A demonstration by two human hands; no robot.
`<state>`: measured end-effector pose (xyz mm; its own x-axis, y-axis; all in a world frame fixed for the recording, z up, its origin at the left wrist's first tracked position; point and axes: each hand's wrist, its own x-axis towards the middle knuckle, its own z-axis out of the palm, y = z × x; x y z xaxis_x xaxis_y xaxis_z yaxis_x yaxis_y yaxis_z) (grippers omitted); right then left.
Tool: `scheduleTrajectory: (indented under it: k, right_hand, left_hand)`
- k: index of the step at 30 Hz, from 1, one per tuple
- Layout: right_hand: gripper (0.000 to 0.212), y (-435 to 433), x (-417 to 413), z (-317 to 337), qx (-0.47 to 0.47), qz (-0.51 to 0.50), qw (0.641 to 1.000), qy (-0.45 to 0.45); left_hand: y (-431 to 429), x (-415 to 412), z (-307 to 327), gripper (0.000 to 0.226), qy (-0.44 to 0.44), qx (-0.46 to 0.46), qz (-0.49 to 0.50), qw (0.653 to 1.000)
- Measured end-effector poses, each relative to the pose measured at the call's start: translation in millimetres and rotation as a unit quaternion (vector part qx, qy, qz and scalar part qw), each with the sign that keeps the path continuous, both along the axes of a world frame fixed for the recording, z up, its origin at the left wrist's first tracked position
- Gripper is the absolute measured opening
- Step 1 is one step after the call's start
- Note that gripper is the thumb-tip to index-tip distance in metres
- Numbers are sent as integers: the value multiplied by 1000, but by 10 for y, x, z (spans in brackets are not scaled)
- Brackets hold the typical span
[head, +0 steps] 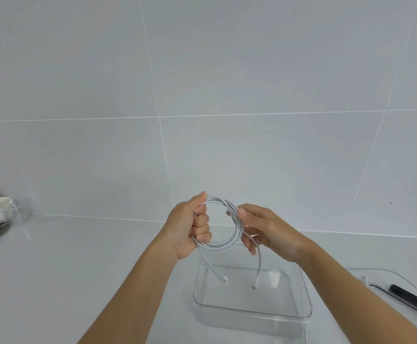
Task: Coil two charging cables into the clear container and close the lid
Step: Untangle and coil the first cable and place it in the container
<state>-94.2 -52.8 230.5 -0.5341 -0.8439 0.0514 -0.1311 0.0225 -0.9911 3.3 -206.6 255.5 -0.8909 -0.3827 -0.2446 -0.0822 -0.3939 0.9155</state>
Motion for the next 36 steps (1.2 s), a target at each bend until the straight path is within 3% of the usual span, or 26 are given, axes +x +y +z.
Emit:
scheduleTrajectory:
  k: [3,8,16,21,26,31,36]
  right_hand:
    - [31,-124,108,35,-4,-52,998,44]
    - [26,-220,130,-75,-57,-153,979,118]
    - [24,-238,105,-141,-50,-190,953,230]
    - [22,-176,45,-195,-12,-211,946,244]
    - [21,-118,-27,-247,3,-240,938,249]
    - [25,-105,-43,-241,13,-248,941,227]
    - [26,-153,-10,-193,7,-241,943,229]
  left_hand:
    - [122,-35,-15,49,-16,-14,-23,1000]
    - [156,-35,-24,47,-20,3,-34,999]
    - [57,20,-71,48,-70,-43,-107,991]
    - [21,79,-139,56,-113,-108,-73,985]
    - [-85,167,-220,29,-119,-137,-99,978]
    - [-167,215,-340,18,-56,-80,-145,985]
    - [12,168,-468,18,48,90,-116,988]
